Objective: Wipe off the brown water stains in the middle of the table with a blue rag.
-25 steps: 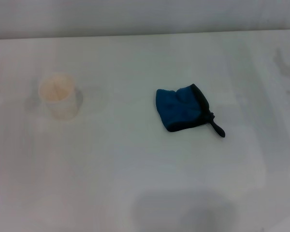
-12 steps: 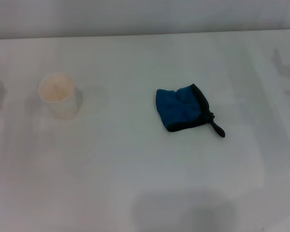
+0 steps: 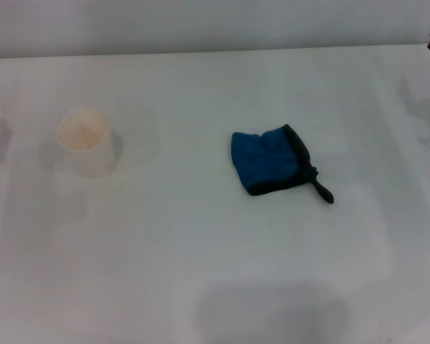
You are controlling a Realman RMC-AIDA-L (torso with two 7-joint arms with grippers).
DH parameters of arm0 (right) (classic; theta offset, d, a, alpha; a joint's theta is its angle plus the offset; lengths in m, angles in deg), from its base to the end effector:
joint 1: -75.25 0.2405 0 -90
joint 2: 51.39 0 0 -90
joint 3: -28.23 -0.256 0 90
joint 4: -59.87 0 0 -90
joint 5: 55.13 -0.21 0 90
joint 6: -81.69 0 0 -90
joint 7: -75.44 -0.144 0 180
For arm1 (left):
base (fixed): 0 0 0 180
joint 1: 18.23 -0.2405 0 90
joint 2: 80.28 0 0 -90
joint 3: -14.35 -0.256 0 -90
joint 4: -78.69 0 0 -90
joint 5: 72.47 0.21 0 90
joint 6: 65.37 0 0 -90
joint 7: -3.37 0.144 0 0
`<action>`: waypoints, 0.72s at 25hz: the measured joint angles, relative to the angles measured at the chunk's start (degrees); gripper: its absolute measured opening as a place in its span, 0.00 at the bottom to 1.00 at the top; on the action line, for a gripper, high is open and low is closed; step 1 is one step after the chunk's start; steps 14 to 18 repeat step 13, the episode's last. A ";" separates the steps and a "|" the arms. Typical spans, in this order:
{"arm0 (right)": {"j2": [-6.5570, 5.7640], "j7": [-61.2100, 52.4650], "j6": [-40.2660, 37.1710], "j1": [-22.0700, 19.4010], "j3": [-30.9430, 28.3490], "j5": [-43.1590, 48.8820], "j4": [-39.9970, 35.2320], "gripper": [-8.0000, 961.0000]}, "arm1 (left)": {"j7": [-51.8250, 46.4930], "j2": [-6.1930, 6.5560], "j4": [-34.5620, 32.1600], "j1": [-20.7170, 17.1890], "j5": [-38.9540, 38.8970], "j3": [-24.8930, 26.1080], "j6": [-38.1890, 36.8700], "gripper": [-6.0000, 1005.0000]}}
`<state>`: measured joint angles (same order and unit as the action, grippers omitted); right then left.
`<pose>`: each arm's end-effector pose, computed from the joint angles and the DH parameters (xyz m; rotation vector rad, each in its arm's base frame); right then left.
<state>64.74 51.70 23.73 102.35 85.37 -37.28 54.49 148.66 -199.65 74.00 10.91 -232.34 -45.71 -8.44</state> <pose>0.3780 0.3507 0.0482 -1.4029 0.7462 0.6639 -0.3528 0.3559 0.0064 -1.4643 -0.9231 -0.8207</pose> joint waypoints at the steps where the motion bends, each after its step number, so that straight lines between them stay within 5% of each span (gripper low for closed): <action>1: 0.00 0.00 0.01 0.11 0.00 0.00 0.02 0.88 | 0.00 0.00 0.00 0.00 0.00 0.00 0.00 0.88; 18: -0.02 0.01 -0.26 0.26 -0.02 -0.02 -0.01 0.88 | -0.01 -0.16 0.03 0.73 -0.23 -0.06 0.19 0.88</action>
